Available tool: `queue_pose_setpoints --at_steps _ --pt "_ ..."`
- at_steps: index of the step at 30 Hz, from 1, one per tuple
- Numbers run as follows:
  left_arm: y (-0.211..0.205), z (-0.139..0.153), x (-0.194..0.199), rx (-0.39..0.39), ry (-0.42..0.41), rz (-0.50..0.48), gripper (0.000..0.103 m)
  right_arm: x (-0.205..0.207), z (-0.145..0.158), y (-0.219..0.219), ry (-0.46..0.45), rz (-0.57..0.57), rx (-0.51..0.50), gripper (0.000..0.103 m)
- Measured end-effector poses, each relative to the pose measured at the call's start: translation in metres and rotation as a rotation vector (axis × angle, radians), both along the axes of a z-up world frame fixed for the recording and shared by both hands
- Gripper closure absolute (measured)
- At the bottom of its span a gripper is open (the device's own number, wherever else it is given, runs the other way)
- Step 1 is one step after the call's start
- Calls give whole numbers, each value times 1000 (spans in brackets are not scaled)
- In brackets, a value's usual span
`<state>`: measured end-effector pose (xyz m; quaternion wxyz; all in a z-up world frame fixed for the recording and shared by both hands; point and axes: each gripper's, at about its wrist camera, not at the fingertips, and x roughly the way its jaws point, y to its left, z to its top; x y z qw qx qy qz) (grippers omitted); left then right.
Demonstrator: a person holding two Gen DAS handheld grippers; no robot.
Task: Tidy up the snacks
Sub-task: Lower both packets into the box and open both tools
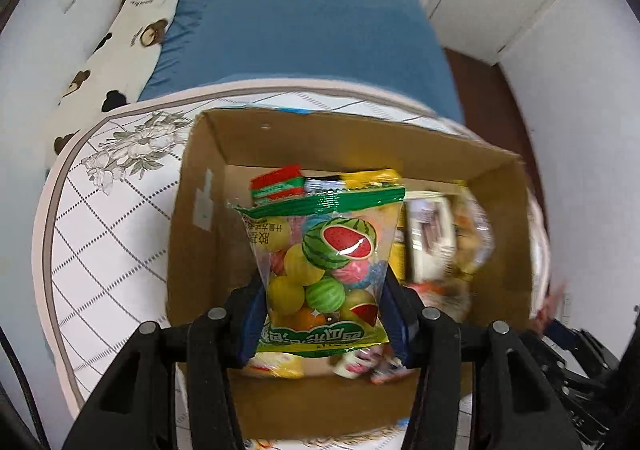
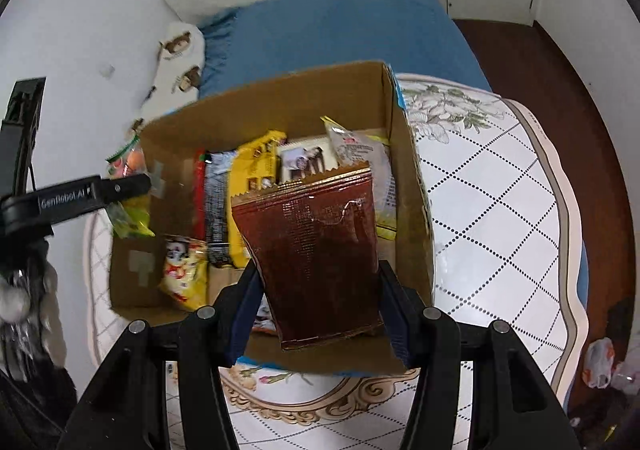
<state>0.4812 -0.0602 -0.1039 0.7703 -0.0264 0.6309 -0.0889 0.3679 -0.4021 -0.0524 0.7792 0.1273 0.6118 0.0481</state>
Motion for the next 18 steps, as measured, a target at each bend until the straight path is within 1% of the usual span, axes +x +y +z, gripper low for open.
queue_pose_setpoints --at_steps 2,4,5,6,7,8,9,10,11,13,14,18 --pt "1 -18 12 32 25 0 55 4 -11 1 32 6 -18 45" --pt "3 -33 22 67 57 2 54 10 -24 2 99 9 -22 44" --pt "5 -39 25 83 73 13 52 13 -34 1 138 5 -20 40" --pt "6 -42 28 90 83 23 49 15 -41 1 157 5 -25 28" --pt "9 -47 31 86 102 43 47 16 -47 1 169 6 -40 20" --pt "9 -49 33 77 106 52 42 17 -50 1 173 6 -56 9" --pt "10 -49 33 62 104 57 32 17 -52 2 178 8 -62 8" --pt "10 -50 35 62 93 57 25 17 -56 3 189 10 -61 8" --pt "9 -49 35 70 83 54 15 17 -57 4 188 10 -63 8" --pt "7 -47 34 82 55 47 12 18 -56 7 184 17 -71 8" --pt "6 -46 33 79 53 44 8 19 -56 9 179 20 -74 7" --pt "2 -43 24 71 33 27 7 21 -50 11 150 8 -83 7"
